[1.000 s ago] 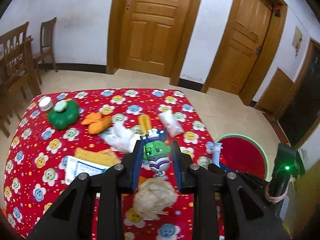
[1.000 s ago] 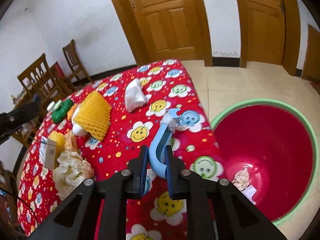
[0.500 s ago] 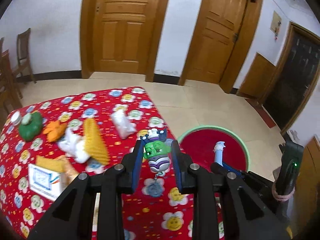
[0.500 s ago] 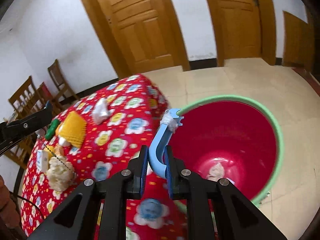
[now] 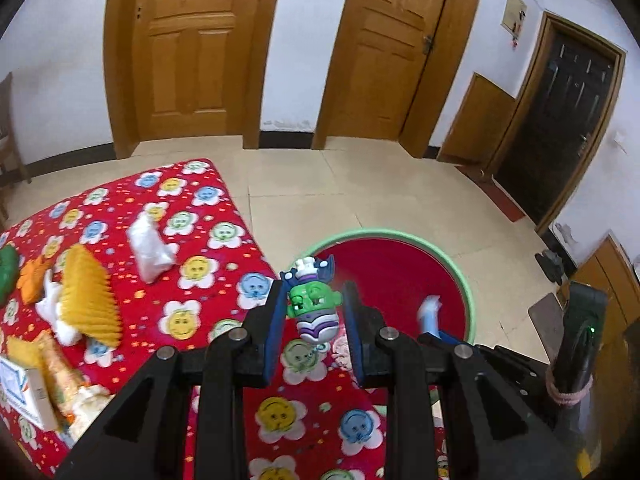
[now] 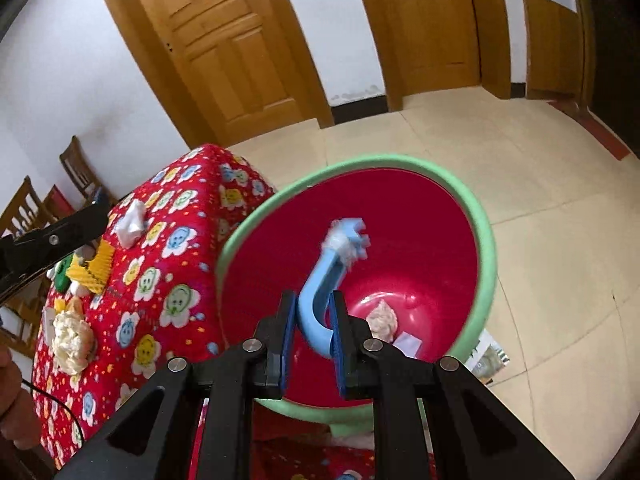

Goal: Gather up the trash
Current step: 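Carry the hook and figure over the bucket and open both tools to drop them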

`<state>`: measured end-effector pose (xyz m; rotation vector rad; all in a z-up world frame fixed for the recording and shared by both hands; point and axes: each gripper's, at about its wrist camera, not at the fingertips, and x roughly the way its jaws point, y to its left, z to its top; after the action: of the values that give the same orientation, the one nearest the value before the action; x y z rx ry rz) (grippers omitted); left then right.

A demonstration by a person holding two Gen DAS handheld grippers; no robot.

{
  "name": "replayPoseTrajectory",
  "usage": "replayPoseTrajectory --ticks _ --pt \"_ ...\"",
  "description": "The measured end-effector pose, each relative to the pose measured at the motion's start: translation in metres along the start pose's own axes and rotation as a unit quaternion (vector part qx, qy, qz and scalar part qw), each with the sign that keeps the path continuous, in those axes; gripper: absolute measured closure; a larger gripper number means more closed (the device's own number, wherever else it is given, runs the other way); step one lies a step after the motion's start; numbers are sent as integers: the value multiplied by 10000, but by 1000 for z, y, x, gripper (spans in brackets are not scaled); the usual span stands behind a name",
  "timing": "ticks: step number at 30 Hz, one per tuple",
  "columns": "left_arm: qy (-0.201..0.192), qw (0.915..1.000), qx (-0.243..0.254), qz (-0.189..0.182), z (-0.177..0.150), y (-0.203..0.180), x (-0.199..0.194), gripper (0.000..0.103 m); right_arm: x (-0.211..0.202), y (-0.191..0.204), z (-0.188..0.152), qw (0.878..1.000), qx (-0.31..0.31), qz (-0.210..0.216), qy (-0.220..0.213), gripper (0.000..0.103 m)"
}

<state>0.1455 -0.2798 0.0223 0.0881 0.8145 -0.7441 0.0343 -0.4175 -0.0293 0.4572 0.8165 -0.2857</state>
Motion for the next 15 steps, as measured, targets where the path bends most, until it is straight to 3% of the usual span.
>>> replayPoseTrajectory --ticks 6,15 --pt "157 9995 130 -220 1 -13 15 75 -4 -11 -2 9999 109 21 -37 86" --pt "4 9998 132 -120 5 -19 7 70 -9 -19 -7 9992 378 70 -56 76"
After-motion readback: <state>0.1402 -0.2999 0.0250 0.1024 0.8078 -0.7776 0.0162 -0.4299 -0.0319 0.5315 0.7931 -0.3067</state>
